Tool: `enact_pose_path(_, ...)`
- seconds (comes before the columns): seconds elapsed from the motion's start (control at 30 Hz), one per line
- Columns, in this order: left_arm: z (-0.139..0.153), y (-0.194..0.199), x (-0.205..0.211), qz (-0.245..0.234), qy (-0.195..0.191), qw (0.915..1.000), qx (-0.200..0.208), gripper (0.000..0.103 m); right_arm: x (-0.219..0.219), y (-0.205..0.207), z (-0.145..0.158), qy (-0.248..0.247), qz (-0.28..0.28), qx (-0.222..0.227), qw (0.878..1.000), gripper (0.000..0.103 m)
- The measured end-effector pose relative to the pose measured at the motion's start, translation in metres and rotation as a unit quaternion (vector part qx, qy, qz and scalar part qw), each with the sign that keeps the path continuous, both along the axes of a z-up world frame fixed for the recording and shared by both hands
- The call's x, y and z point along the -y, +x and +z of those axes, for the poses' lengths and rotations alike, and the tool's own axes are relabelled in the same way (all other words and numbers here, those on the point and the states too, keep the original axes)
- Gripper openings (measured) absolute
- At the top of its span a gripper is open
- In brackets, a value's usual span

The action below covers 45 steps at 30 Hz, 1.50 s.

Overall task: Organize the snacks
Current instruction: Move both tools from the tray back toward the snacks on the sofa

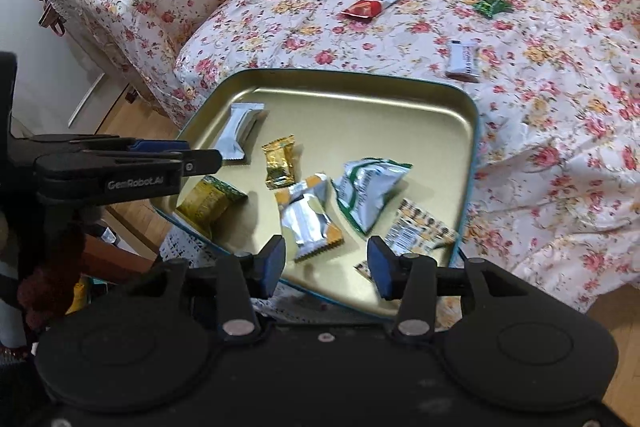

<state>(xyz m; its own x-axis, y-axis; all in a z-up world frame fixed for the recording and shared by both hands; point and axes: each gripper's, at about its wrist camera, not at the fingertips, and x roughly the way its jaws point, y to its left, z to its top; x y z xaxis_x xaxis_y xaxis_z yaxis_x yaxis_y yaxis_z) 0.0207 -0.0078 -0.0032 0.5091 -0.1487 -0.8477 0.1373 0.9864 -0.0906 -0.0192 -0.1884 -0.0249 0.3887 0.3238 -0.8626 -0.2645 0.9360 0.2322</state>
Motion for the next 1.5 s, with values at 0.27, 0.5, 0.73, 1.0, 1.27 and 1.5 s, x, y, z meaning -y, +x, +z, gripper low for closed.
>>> enact_pose_path(0.27, 0.013, -0.005, 0.005, -0.031, -0.002, 0.9995, 0.010, 0.048, 0.012, 0.000, 0.006, -0.007, -0.020, -0.002, 1.000, 0.059)
enact_pose_path(0.5, 0.016, 0.007, 0.012, -0.055, 0.015, 0.9984, -0.005, 0.048, 0.013, 0.015, 0.005, -0.009, -0.022, -0.020, 1.000, 0.059)
enact_pose_path(0.73, 0.015, 0.035, 0.021, -0.075, 0.020, 0.9960, -0.043, 0.049, 0.019, 0.044, 0.002, -0.013, -0.044, -0.035, 0.998, 0.060)
enact_pose_path(1.0, 0.018, 0.076, 0.021, -0.064, 0.038, 0.9960, -0.049, 0.049, 0.037, 0.082, 0.000, 0.013, -0.080, -0.045, 0.996, 0.060)
enact_pose_path(1.27, 0.015, 0.120, 0.019, -0.042, 0.036, 0.9972, -0.049, 0.049, 0.046, 0.120, 0.003, -0.001, -0.112, -0.001, 0.994, 0.053)
enact_pose_path(1.5, 0.003, 0.154, 0.019, -0.033, 0.023, 0.9980, -0.050, 0.048, 0.051, 0.154, -0.008, 0.002, -0.144, 0.024, 0.989, 0.045)
